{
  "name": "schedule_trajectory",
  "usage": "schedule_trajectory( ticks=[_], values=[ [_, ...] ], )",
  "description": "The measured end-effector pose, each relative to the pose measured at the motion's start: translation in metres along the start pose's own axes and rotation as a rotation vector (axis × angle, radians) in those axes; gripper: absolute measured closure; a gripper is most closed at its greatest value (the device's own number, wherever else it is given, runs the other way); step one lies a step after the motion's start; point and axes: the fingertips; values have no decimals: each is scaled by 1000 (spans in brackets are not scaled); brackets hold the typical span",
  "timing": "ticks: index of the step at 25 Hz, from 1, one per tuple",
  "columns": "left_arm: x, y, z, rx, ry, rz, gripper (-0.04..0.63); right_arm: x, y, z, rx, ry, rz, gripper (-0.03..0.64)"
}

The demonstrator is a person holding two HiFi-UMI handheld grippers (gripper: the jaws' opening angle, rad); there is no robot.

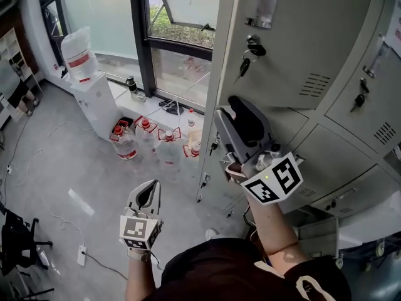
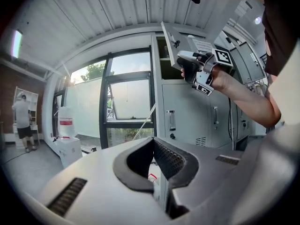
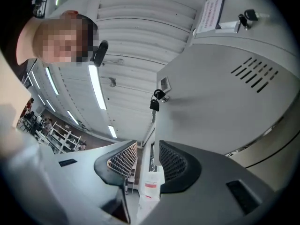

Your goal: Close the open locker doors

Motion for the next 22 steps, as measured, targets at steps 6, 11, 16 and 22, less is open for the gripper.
schedule_trajectory(
  ticks=[6, 11, 16, 22],
  values=[
    [5, 15, -12, -58, -14, -27, 577, 9, 27, 27, -22, 29, -3, 451],
    [7, 24, -19, -97, -16, -49, 577, 16, 41, 59, 15, 62, -8, 434],
    [11, 30, -27, -135, -18, -70, 577, 21, 51, 86, 46, 91, -11, 403],
    [16, 37, -28, -148, -22, -86, 577, 21, 57, 98, 57, 137, 5, 391]
  ],
)
Point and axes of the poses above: the fingertips, and each gripper's own axes: y forward along the fingers, z to its right, x out of its underside, and after that the axes turned 12 degrees about y, right-handed
